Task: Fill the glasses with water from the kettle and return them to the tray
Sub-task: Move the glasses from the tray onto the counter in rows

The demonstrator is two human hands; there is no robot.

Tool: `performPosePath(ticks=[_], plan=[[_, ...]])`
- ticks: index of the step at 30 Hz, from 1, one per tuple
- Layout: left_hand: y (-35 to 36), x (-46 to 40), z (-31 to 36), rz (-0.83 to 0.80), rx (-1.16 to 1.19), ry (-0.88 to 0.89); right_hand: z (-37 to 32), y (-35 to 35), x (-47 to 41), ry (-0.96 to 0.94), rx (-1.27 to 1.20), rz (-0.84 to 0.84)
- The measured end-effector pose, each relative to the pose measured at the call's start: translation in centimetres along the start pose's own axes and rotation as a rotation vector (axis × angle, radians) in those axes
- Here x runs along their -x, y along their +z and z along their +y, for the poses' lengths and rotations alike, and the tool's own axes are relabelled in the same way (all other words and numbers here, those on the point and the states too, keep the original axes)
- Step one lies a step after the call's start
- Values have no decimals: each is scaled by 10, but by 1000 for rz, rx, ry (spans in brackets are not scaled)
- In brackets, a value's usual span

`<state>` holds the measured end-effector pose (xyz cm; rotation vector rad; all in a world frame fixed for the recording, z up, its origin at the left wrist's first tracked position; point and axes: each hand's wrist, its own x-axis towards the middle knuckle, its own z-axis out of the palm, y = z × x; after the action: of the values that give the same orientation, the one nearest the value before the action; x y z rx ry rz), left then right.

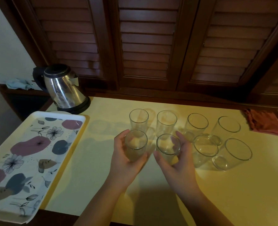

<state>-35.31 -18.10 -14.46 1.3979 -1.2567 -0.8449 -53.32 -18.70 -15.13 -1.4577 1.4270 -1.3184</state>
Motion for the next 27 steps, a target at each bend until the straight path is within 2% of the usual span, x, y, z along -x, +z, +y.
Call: performPosePath(ticks=[8,12,15,19,24,27], plan=[[-26,-7,35,92,62,150,-58,-3,-14,-163,93,60],[-51,-14,63,147,61,182,-100,8,-23,-211,115,14],[-80,-27,81,193,48,202,-132,30,-36,-220,95,-82],[-131,-65,91,305,-1,177,-168,80,-64,-206,186,-289],[-205,-128,85,392,-52,84,-198,159,-101,-101,290,-475],[-251,-167,73,390,-86,43,-206,208,-117,-19,359,-566]])
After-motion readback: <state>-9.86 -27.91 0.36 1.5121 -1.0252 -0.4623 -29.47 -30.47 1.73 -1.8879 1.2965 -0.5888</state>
